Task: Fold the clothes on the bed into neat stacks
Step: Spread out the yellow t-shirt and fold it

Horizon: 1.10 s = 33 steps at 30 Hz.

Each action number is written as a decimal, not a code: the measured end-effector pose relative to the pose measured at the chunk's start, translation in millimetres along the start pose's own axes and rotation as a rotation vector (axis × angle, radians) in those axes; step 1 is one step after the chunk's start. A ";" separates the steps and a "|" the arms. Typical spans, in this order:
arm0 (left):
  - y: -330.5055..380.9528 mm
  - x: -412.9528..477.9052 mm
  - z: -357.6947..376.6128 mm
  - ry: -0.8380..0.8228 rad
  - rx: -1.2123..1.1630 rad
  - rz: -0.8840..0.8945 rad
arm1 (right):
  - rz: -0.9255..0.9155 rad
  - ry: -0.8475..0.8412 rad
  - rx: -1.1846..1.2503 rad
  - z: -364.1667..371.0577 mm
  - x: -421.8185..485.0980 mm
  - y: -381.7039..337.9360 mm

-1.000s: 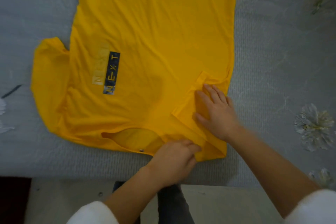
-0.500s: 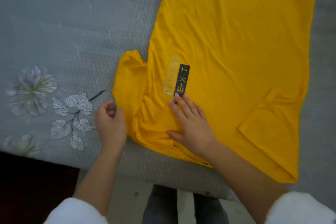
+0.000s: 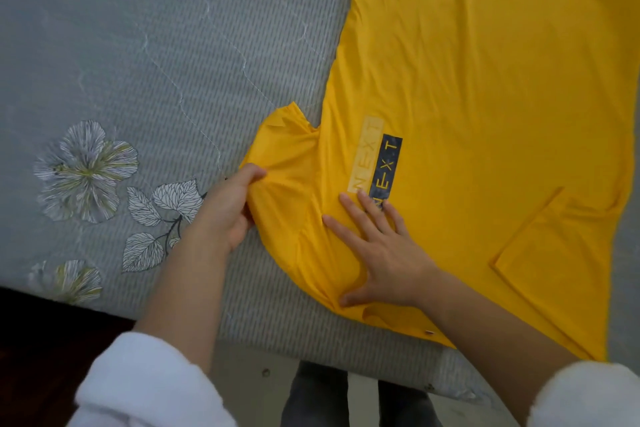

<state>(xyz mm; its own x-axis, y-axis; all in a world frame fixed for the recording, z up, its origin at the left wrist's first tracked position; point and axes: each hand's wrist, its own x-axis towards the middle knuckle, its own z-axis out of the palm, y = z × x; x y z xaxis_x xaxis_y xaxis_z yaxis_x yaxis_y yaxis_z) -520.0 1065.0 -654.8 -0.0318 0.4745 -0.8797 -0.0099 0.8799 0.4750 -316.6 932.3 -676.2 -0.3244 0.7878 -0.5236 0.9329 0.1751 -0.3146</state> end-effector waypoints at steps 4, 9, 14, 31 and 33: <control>-3.8 -1.3 -13.5 -0.109 -0.481 0.007 | 0.011 -0.011 0.001 2.8 0.6 1.2; 0.1 -2.6 -23.1 0.014 -0.562 0.031 | 0.015 -0.010 0.010 3.0 2.1 1.7; 8.2 -7.5 -16.9 0.128 -0.367 0.143 | 0.008 -0.002 0.020 2.7 2.5 1.0; -55.3 -15.1 36.0 -0.206 1.427 1.243 | 0.334 0.314 0.101 15.8 -62.9 37.8; -54.7 -3.7 39.6 -0.099 1.586 1.222 | 0.293 0.246 0.069 22.7 -63.5 38.3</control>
<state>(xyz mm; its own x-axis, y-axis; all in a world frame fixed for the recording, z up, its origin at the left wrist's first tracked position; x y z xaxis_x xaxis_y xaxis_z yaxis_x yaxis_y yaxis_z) -479.8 1016.1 -678.4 0.7096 0.6779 -0.1924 0.6982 -0.6396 0.3215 -263.8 875.6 -673.1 0.0092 0.9179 -0.3967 0.9651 -0.1120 -0.2366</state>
